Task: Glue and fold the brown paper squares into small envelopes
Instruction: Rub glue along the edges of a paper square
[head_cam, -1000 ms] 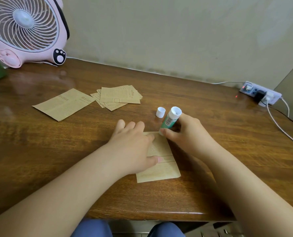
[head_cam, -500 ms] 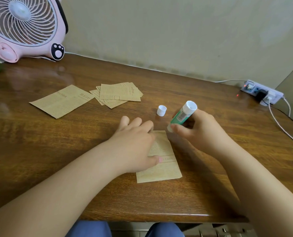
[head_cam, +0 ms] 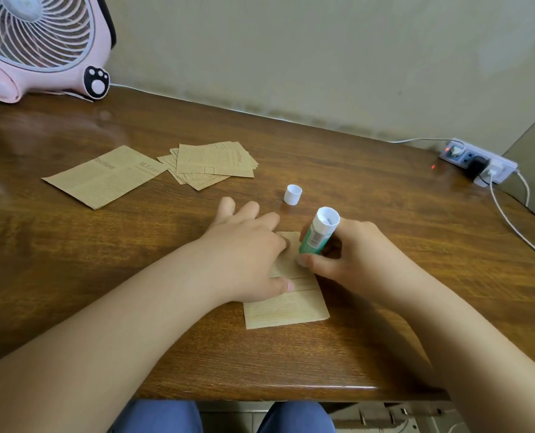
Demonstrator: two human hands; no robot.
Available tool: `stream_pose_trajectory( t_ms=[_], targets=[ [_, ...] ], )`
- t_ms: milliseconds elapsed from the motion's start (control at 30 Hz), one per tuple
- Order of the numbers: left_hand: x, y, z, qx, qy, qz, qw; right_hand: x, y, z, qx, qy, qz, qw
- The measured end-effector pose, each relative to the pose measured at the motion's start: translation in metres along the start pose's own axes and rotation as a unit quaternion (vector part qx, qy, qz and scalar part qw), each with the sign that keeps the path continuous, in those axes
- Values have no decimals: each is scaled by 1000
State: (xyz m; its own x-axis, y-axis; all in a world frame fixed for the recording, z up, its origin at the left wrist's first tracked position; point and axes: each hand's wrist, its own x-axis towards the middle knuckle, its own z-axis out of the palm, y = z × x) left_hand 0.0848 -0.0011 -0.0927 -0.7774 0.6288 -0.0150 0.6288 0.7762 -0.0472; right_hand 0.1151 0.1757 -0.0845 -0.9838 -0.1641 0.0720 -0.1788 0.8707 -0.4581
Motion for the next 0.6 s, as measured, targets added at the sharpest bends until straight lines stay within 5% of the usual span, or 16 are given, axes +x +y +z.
stream_pose_trajectory(
  t_ms=[267,600],
  targets=[
    [-1,-3,-5,20,-57,3,998,-7,0,4,14,29,-13,999],
    [-1,-1,-8,17,-77,-6,997,-60,-4,-4,23,-33,-45,998]
  ],
)
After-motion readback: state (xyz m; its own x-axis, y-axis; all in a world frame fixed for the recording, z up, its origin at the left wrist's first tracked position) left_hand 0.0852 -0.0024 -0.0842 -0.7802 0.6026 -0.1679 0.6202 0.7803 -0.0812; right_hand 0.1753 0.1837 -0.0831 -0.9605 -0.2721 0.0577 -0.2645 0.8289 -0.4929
